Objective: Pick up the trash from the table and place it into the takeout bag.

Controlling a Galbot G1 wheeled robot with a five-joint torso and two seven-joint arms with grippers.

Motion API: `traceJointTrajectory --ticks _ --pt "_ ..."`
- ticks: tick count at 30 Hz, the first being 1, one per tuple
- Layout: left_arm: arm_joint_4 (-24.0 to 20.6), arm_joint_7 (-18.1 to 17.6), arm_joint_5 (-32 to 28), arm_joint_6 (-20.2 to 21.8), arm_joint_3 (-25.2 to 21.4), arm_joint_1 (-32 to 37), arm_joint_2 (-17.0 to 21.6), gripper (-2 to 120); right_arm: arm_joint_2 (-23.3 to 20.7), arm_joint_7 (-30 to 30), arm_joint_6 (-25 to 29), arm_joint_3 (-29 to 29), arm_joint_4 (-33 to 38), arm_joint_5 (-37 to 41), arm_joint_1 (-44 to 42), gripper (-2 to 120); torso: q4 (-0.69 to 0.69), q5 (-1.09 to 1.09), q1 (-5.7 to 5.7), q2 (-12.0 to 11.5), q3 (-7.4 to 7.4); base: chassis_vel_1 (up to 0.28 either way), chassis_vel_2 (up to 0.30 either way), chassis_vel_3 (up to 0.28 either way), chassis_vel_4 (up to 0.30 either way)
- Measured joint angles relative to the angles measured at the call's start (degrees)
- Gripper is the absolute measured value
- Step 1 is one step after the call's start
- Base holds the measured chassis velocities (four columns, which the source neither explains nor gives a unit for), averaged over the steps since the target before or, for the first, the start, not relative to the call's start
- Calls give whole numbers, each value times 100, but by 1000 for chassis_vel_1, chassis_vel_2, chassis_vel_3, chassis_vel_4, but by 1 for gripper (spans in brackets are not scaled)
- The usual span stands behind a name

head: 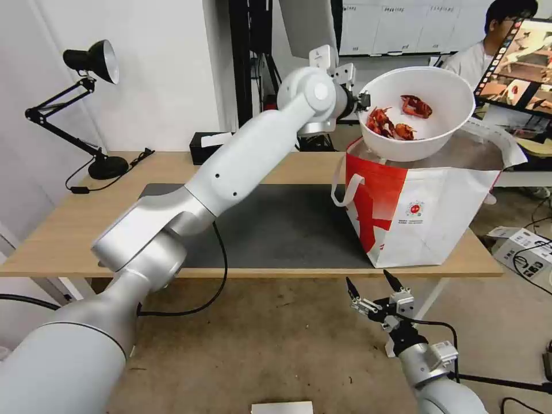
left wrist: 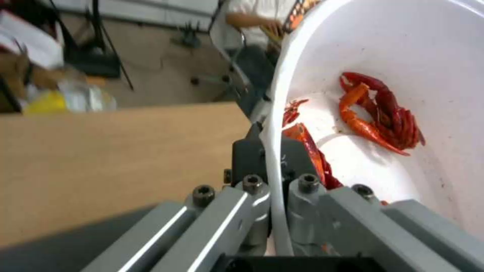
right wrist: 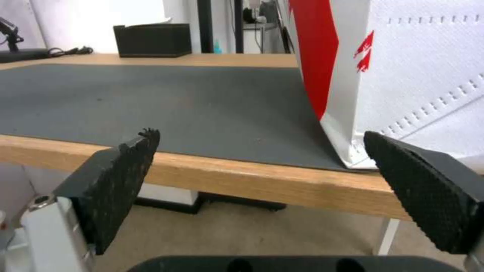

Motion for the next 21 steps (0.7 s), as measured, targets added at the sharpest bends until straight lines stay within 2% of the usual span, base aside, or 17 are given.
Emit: traceJointTrajectory --ticks 1,2,4,5,8,13,21 --pt "2 82 213 -215 107 23 1 0 0 0 0 0 0 0 0 100 0 0 0 0 0 0 0 0 0" --pt "2 82 213 -215 107 23 1 0 0 0 0 0 0 0 0 100 0 0 0 0 0 0 0 0 0" --pt "-15 214 638 -607 302 85 19 0 0 0 0 0 0 0 0 100 0 0 0 0 0 0 0 0 0" --pt "-15 214 638 -607 302 85 19 0 0 0 0 0 0 0 0 100 0 0 0 0 0 0 0 0 0" --pt "-120 395 1137 -953 642 148 134 0 0 0 0 0 0 0 0 100 0 0 0 0 0 0 0 0 0" --pt "-209 399 1355 -1012 936 190 211 0 0 0 0 0 0 0 0 100 0 0 1 0 0 0 0 0 0" --pt "-273 448 1394 -1012 1046 195 258 0 0 0 0 0 0 0 0 100 0 0 0 0 0 0 0 0 0"
